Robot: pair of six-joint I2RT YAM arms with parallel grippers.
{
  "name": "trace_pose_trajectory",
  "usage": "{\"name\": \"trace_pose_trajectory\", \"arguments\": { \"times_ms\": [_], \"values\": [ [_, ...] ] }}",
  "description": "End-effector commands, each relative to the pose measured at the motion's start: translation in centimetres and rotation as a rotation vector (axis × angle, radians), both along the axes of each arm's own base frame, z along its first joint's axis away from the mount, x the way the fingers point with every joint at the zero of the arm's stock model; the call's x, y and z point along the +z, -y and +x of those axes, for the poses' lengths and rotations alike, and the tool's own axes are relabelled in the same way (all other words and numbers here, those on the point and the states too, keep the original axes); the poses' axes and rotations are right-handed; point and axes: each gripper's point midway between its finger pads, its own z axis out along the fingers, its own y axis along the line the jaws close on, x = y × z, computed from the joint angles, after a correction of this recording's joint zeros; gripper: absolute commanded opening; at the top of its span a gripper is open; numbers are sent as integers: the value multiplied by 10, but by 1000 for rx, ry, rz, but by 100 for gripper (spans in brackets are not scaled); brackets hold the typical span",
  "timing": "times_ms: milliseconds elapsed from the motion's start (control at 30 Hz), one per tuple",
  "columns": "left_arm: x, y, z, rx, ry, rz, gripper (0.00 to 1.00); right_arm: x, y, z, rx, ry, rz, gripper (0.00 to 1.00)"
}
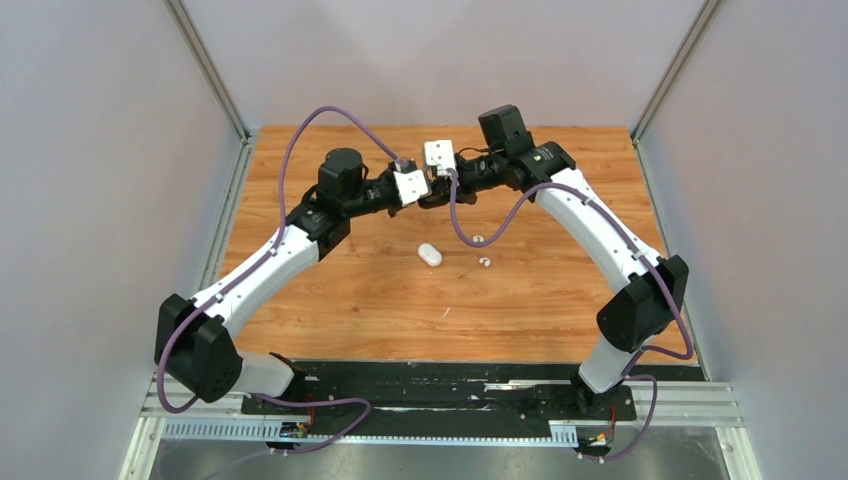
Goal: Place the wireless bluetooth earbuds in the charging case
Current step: Place the earbud in the charging case.
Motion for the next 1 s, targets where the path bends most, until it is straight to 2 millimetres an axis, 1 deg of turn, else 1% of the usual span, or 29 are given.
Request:
{"name": "trace_pose_trajectory", "arguments": {
  "times_ms": [0,67,200,267,367,467,600,800,967],
  "values": [
    [39,15,-11,-59,41,-105,0,-8,-6,7,-70,18,-30,10],
    [39,15,-11,-58,39,-105,0,-7,-6,8,-81,14,-28,13],
    [37,15,-12,-59,29,-106,0,-1,-7,10,-107,9,-11,13],
    [37,16,-12,-59,26,-107,0,3,-9,7,-106,0,3,14],
    [36,17,-11,-60,23,-106,0,3,-11,2,-84,1,15,24],
    [35,17,-11,-60,23,-102,0,4,-10,2,-76,20,16,30],
    [31,15,-10,-47,12,-93,0,10,-9,2,-69,51,22,34],
    [28,14,-10,-39,0,-94,0,33,-6,-4,-69,131,90,35],
    [27,16,-11,-43,-22,-109,0,51,-3,-4,-100,226,168,37]
  ]
}}
